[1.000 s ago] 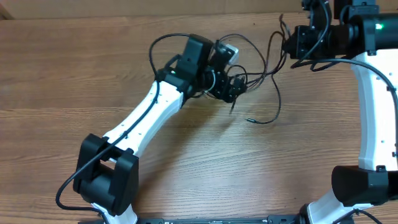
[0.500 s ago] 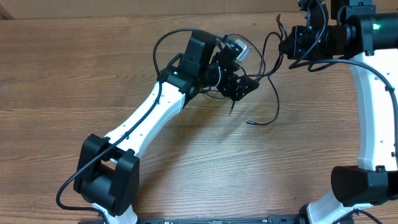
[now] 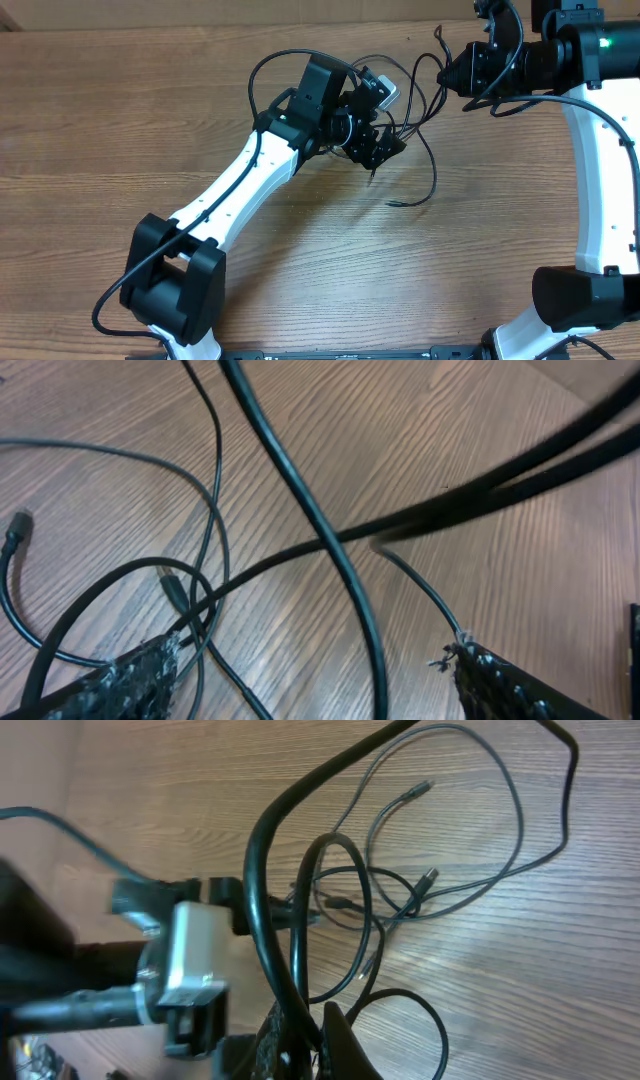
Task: Untangle cables
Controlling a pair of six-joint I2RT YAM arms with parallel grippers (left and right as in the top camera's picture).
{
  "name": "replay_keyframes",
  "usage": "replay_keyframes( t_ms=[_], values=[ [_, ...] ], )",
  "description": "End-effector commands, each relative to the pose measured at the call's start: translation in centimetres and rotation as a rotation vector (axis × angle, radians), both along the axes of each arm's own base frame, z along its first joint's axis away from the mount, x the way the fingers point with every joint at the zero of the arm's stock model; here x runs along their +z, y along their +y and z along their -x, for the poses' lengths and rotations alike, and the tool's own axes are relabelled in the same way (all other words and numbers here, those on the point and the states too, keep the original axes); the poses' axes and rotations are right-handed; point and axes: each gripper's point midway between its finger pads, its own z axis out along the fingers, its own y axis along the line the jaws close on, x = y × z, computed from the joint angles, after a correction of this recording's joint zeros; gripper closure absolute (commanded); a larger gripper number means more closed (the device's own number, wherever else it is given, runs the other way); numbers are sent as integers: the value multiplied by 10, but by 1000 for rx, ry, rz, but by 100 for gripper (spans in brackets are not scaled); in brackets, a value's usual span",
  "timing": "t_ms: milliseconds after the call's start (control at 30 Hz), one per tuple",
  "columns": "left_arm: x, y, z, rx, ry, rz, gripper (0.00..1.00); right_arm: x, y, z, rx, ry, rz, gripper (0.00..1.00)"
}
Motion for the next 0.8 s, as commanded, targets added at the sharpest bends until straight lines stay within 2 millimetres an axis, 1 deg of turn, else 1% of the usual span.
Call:
replay_keyframes(
  t_ms=[0,67,100,133,200,233,333,533,600,667,700,767],
  values=[
    [-23,-1,-11,-2,0,-38,20,2,9,3,27,6,-47,96],
    [-27,-1,-11,-3,8,-42,33,3,9,3,27,6,-47,96],
    [-28,-1,-11,-2,10,-43,42,3,9,3,29,3,-46,96],
    [-27,-1,-11,-2,9,-43,55,3,9,2,29,2,-45,96],
    [-27,-1,-12,-1,4,-40,93,3,9,2,29,1,-45,96],
    [-26,-1,-12,-1,4,-40,96,3,9,2,30,1,-45,96],
    [-26,-1,-12,-2,5,-39,96,2,8,2,28,-2,-37,96],
    [-26,-2,-12,2,12,-34,96,-3,-5,-5,-16,-16,41,96],
    [-26,-2,-11,6,18,-34,96,-2,-11,-13,-37,-48,75,96],
    [-27,-1,-10,6,25,-37,96,1,-12,-19,-41,-80,77,96],
    [-28,-1,-10,9,34,-39,96,6,-12,-26,-42,-118,75,96],
    [-29,0,-8,10,43,-43,96,12,-11,-34,-44,-158,72,96]
  ],
)
